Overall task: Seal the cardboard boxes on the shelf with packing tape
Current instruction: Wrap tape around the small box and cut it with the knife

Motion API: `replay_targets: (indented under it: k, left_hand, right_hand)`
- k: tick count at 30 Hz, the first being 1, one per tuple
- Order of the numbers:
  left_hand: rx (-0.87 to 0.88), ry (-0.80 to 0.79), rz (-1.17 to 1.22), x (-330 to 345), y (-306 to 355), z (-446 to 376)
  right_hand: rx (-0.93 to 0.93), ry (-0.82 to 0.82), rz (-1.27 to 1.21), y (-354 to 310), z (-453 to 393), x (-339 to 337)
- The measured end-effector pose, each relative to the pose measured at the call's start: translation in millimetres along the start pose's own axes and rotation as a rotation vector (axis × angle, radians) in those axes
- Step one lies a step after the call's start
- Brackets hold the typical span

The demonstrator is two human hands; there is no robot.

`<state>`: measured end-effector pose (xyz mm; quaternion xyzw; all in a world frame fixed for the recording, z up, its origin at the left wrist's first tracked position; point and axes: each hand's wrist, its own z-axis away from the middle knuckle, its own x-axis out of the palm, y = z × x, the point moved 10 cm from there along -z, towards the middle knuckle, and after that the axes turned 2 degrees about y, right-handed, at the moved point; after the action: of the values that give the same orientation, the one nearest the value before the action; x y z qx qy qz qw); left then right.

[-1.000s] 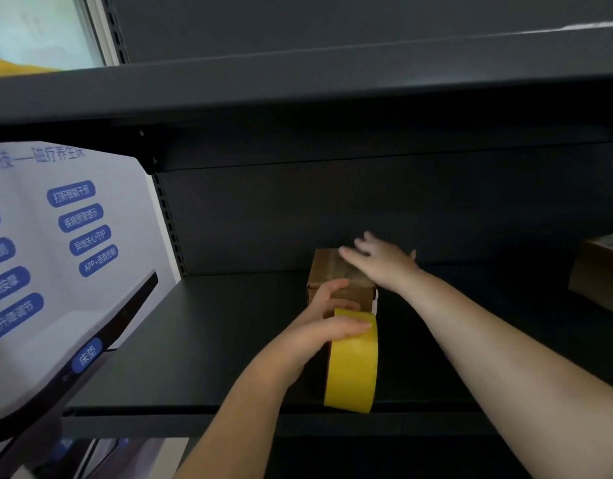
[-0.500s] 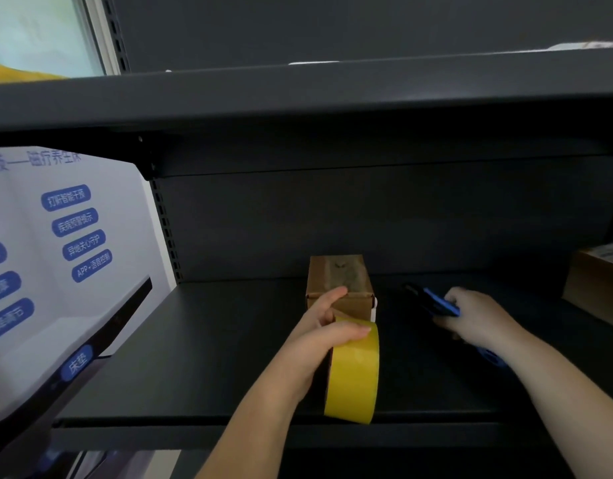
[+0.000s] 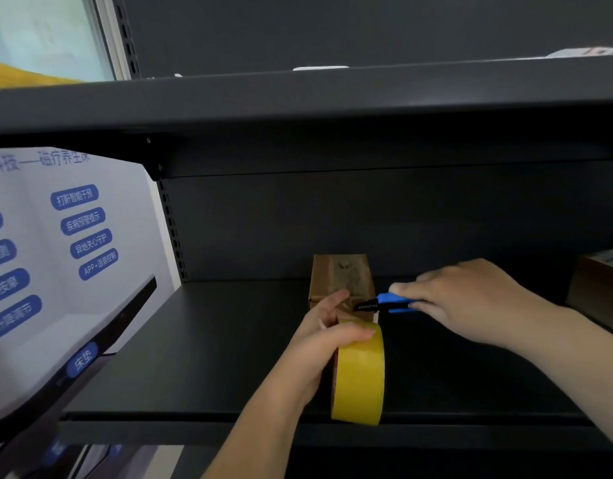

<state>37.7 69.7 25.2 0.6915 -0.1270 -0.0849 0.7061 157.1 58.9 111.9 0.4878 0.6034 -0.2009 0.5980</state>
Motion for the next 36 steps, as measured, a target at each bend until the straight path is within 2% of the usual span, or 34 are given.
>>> replay_targets:
  k: [3, 4, 5, 8, 9, 12, 15, 17, 18, 20, 21, 22, 24, 26, 34, 36]
  left_hand:
    - [0.014, 0.024, 0.040, -5, 1, 1]
    - [0.015, 0.030, 0.034, -7, 1, 2]
    - [0.010, 0.028, 0.011, -8, 0, 4]
    - [0.013, 0.035, 0.013, -10, -2, 3]
    - [0.014, 0.043, 0.027, -10, -3, 3]
    - [0.018, 0.049, 0.029, -11, -3, 3]
    - [0.022, 0.067, 0.029, -14, -2, 4]
    - [0.025, 0.074, 0.034, -14, 0, 5]
    - [0.029, 0.074, 0.031, -14, 0, 5]
    - [0.036, 0.058, 0.013, -11, 2, 5]
    - [0.037, 0.048, 0.006, -10, 4, 6]
    - [0.041, 0.038, 0.001, -9, 5, 6]
    - [0.052, 0.024, 0.000, -8, 5, 6]
    - [0.058, 0.022, 0.026, -10, 4, 6]
    - [-0.050, -0.024, 0.092, -18, -8, 23]
    - [-0.044, 0.034, 0.121, -32, -7, 32]
  right_hand:
    - [-0.029, -0.144, 0.167, 9, 5, 22]
    - [-0.028, -0.193, 0.150, 13, 12, 33]
    - [-0.001, -0.219, 0.062, 20, 20, 41]
    - [0.177, -0.207, -0.445, 48, 39, 54]
    - [0.222, -0.216, -0.543, 57, 44, 63]
    - [0.240, -0.309, -0.545, 62, 50, 105]
    - [0.234, -0.309, -0.465, 61, 44, 120]
    - [0.244, -0.249, -0.412, 62, 30, 111]
    - [0.249, -0.141, -0.471, 59, 17, 97]
    - [0.258, 0.153, -0.750, 45, -10, 56]
    - [0.229, 0.237, -0.826, 32, -25, 40]
    - [0.184, 0.244, -0.822, 15, -41, 31]
    - [0.123, 0.147, -0.755, -15, -68, 40]
    - [0.144, 0.078, -0.756, -24, -80, 56]
    - [0.141, 0.067, -0.627, -18, -86, 64]
    - [0.140, 0.078, -0.612, -20, -84, 61]
